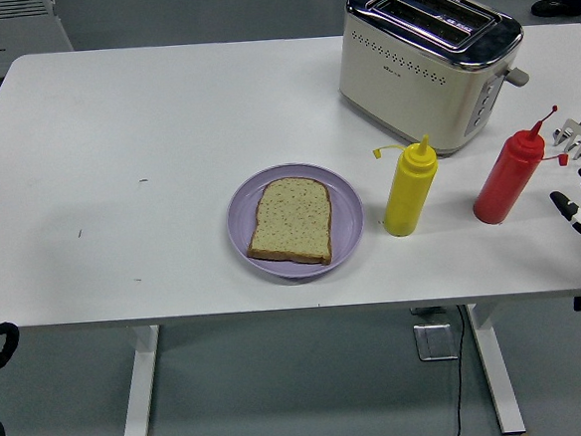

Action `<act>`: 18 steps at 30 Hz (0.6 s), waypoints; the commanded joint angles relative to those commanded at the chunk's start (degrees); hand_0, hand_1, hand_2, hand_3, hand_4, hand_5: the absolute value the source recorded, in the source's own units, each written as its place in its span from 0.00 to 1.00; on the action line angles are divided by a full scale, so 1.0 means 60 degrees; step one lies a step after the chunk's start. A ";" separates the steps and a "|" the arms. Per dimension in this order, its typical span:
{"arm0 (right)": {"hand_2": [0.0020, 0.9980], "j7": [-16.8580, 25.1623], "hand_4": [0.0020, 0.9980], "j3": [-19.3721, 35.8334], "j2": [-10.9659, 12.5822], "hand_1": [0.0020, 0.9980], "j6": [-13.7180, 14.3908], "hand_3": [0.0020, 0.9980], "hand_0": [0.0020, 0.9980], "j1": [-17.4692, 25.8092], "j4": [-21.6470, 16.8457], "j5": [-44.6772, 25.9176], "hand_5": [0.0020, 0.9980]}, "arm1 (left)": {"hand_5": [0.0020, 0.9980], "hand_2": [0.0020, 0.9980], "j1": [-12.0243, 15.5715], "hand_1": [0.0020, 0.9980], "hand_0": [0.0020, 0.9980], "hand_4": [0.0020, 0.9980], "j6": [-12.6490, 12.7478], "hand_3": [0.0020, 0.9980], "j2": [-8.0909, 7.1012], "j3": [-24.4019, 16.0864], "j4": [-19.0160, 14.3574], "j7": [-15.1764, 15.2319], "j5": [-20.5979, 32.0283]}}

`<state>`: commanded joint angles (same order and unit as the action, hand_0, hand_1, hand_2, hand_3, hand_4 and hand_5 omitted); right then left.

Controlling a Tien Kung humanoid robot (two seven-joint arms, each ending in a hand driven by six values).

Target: Pick up the cup,pour liquid into bread,place the cup on the desk

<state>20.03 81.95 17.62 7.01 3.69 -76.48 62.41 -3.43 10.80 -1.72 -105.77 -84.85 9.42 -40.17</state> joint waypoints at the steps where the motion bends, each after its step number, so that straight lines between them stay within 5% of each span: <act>1: 1.00 -0.0008 0.93 -0.0064 -0.0003 0.95 0.0012 1.00 0.99 -0.0063 0.0029 -0.0009 0.28 | 1.00 0.76 0.0004 0.76 0.75 0.61 0.0000 0.66 -0.0001 0.0001 0.0000 0.0000 0.0000; 18: 1.00 -0.0086 0.94 -0.0977 -0.0290 0.94 0.0162 1.00 0.99 -0.1155 0.0643 -0.0100 0.29 | 1.00 0.76 0.0056 0.76 0.75 0.61 -0.0024 0.66 0.0009 0.0042 0.0006 -0.0002 -0.0016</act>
<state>19.52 76.10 15.88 7.98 -3.24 -72.62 61.81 -3.10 10.66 -1.66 -105.52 -84.81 9.41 -40.27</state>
